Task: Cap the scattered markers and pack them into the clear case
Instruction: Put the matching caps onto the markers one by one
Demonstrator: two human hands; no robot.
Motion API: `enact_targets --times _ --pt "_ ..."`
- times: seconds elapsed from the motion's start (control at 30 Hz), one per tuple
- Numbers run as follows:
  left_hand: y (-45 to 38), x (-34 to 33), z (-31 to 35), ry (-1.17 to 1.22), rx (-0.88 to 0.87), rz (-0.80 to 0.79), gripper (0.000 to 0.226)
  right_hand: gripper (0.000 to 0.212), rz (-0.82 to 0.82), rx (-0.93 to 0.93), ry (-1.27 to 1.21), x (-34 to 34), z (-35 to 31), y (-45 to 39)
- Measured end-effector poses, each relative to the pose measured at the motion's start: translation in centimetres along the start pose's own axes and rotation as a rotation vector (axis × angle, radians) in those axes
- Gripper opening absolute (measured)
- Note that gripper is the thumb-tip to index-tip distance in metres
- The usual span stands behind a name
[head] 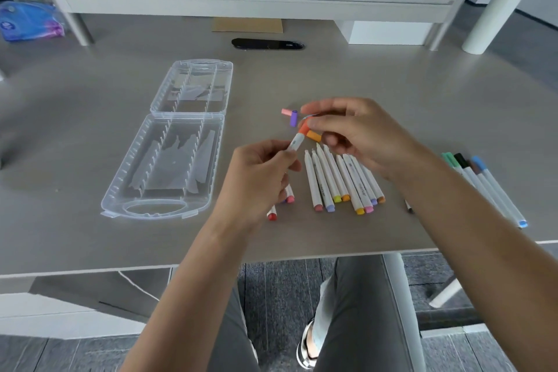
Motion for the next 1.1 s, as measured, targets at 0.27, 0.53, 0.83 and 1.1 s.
enact_targets --times 0.27,0.53,0.83,1.1 --pt "0.0 -0.4 0.1 -0.026 -0.042 0.055 0.019 0.016 0.169 -0.107 -0.134 -1.1 1.2 0.8" --pt "0.5 -1.1 0.2 0.070 -0.035 0.050 0.017 0.007 0.193 -0.095 -0.153 -1.3 0.4 1.5" --pt "0.9 0.2 0.3 0.106 -0.040 0.087 0.033 0.011 0.269 -0.164 -0.112 -0.4 1.1 0.0" --pt "1.2 2.6 -0.5 0.107 -0.081 0.146 0.027 0.011 0.097 -0.056 0.480 -1.7 1.0 -1.7"
Point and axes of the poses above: each hand's wrist, its own y-axis away from the middle knuckle, its own x-axis out of the back of the hand, z = x × y, the point moved 4 cm from there along -y, towards the middle knuckle, and after that the axes turned 6 degrees about x, right-handed, at the moved point
